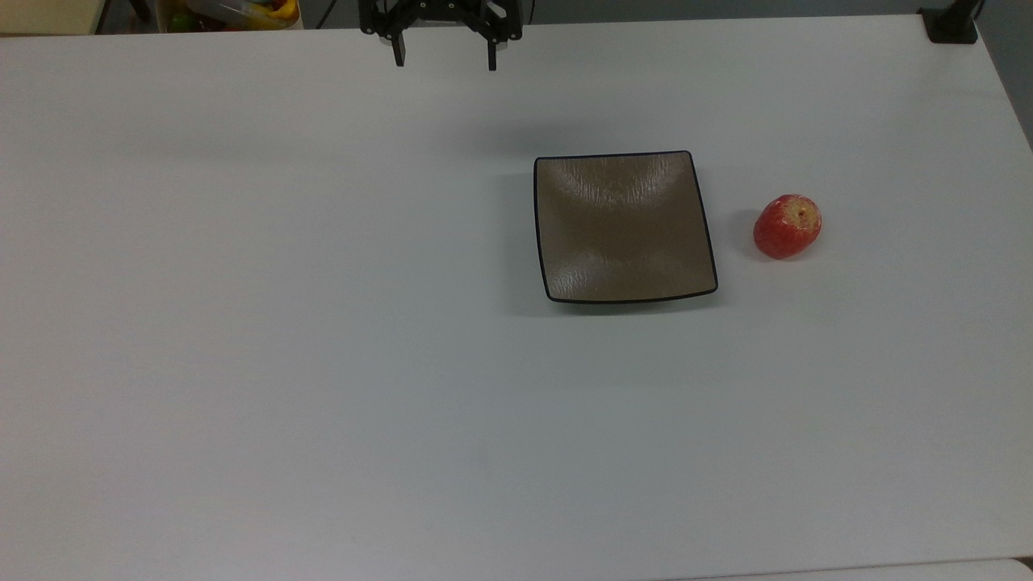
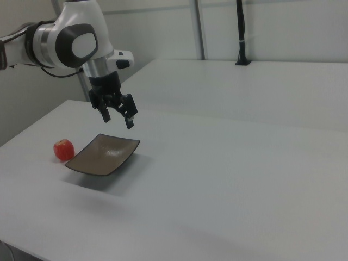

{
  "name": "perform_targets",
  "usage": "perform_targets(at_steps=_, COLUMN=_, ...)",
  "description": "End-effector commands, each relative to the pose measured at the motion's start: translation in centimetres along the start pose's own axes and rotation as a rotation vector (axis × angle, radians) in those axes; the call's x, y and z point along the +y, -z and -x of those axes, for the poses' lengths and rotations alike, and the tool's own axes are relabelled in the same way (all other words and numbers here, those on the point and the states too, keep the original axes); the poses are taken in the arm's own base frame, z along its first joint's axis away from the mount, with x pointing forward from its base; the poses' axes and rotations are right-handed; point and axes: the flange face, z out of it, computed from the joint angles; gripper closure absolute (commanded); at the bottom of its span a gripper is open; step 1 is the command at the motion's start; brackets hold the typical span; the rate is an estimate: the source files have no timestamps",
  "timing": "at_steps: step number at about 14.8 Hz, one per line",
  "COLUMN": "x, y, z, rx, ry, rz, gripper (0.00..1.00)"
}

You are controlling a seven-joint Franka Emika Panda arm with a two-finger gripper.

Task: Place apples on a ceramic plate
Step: 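Move the gripper over the red apple beside the plate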

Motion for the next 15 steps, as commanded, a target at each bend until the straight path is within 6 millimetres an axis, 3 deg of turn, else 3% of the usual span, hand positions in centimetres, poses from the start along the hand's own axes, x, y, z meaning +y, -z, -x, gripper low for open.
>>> perform_targets(at_steps=1, x=-0.2, y=-0.4, z=0.2, rx=0.004, ry=0.006, rz=-0.02, gripper=0.0)
perform_targets(at_steps=8, x=-0.4, y=-0.6, z=0.0, rx=0.003, ry=0.009, rz=-0.023, gripper=0.0)
perform_targets(at_steps=15, x=-7.5, y=-0.9, z=-1.3, rx=0.056, ry=0.114, rz=-0.054, gripper=0.0)
